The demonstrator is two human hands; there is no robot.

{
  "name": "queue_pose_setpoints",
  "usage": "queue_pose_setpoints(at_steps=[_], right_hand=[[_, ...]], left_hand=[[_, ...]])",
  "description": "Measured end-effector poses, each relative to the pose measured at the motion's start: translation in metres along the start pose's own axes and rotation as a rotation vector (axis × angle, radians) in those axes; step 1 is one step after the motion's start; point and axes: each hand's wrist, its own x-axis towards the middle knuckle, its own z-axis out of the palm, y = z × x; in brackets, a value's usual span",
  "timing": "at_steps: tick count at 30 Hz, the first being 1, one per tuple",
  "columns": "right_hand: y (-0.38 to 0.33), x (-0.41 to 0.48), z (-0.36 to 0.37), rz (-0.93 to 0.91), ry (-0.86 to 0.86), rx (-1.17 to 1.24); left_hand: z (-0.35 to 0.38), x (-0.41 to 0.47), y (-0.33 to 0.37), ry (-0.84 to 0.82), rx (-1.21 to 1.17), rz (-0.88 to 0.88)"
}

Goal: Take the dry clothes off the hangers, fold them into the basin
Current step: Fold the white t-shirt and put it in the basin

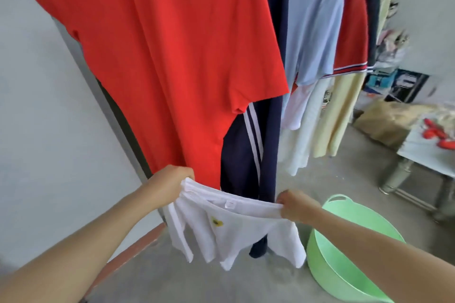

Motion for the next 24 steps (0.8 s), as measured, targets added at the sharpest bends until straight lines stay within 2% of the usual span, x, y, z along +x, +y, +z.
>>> queue_pose_setpoints(at_steps=[4,11,16,18,21,24], right_hand=[[0.036,-0.017,-0.001,0.018,0.116,0.103],[0.087,-0.053,-0.015,0.147,0.253,0.367],[0.121,-0.075,-0.038,0.104,0.290,0.466],[0.140,-0.081,-0.049,0.076,0.229,0.446],[0.172,-0.084,-0.063,0.056,0.140,0.364],[0.204,-0.087,-0.076,0.095,0.199,0.251]], left_hand=[[0.044,0.024,0.012,-0.045,0.216,0.055],[0.078,0.068,0.061,-0.092,-0.110,0.141],[0.090,0.080,0.099,-0.143,-0.096,0.179],[0.098,0.086,0.111,-0.163,-0.170,0.192],[0.109,0.096,0.133,-0.096,-0.206,0.172],[0.125,0.107,0.173,-0.007,-0.179,0.143]])
